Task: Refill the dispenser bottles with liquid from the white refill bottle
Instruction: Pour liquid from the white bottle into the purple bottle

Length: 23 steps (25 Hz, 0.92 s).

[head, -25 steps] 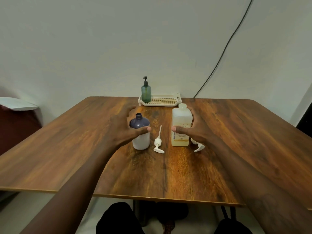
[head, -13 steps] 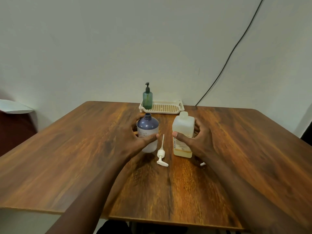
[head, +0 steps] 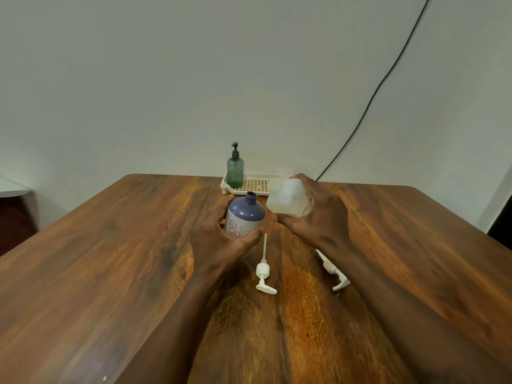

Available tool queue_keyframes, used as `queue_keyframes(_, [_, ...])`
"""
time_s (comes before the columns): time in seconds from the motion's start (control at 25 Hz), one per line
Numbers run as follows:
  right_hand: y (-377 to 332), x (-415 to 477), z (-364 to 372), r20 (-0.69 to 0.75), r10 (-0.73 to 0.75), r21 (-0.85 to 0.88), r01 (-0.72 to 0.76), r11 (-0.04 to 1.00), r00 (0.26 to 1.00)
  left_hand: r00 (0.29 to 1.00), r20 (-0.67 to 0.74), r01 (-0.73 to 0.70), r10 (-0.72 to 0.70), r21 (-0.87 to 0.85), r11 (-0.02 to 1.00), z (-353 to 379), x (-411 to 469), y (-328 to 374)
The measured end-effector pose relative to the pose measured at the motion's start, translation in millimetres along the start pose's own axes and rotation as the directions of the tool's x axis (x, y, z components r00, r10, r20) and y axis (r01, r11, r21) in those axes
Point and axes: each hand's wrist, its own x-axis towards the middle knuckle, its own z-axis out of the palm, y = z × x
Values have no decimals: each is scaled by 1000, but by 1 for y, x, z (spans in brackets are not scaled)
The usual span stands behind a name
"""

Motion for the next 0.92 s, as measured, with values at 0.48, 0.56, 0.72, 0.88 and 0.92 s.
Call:
queue_keyframes(0.48, [-7,11,4,10,-161,-120,161,980,987,1000,20,-11,12,-15,1000,-2,-2,7])
queue_keyframes(0.56, [-5,12,5,27,-168,-134,170,976,985,1000,17,-5,5,-40,999,-2,-3,8])
queue_keyframes(0.72, [-1,16,7,39,-187,-148,191,970,981,1000,30,8,-7,-46,999,0,-4,7])
queue_keyframes(0.88, [-1,18,10,41,-217,-180,221,958,975,999,37,24,-22,-44,999,-1,-4,6])
queue_keyframes(0.92, [-1,19,10,41,-224,-178,228,957,974,999,35,28,-27,-44,999,-1,-4,5])
